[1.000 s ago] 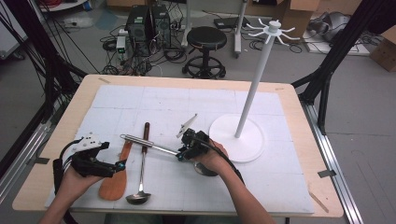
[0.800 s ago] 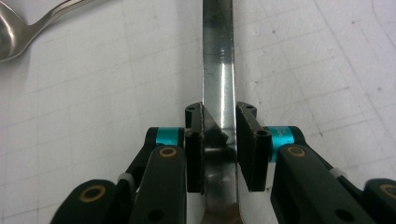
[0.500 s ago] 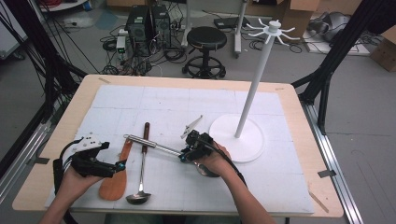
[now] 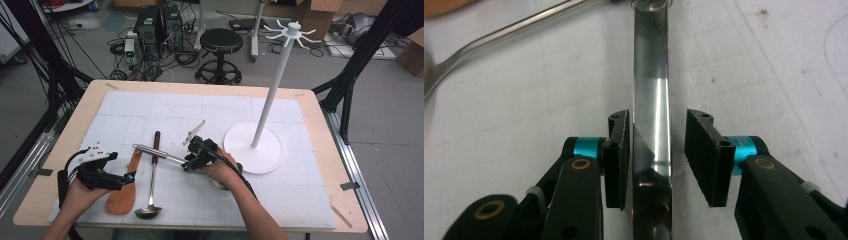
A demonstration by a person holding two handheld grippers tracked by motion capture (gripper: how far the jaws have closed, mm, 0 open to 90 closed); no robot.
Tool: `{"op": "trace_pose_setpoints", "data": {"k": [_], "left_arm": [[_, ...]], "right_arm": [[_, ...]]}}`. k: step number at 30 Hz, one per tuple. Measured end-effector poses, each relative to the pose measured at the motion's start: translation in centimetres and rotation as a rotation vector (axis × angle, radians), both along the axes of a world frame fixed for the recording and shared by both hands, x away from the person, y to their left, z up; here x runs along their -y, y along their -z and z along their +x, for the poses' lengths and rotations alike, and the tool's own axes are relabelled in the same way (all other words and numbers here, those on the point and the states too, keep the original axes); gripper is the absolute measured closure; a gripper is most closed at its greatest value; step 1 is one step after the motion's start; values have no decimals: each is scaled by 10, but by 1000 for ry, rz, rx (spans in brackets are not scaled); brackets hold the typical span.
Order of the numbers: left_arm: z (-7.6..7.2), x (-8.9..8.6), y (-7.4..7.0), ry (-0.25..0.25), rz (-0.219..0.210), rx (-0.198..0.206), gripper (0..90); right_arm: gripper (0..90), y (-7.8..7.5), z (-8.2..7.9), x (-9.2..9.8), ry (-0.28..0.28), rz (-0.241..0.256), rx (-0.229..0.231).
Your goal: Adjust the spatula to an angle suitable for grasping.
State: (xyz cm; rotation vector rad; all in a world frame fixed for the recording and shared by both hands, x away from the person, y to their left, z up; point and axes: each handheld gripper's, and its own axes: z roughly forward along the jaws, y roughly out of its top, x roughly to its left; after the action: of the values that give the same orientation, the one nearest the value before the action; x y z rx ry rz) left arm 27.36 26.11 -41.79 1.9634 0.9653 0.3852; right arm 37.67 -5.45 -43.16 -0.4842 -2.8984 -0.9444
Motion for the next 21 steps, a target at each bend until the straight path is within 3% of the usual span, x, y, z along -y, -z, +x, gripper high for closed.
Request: {"op": "trace_pose_setpoints", "data": {"k": [21], "left_arm": [[2, 3, 0, 5, -1, -6, 18]], "right_arm": [[732, 0, 4, -3, 2, 8, -23]]}}
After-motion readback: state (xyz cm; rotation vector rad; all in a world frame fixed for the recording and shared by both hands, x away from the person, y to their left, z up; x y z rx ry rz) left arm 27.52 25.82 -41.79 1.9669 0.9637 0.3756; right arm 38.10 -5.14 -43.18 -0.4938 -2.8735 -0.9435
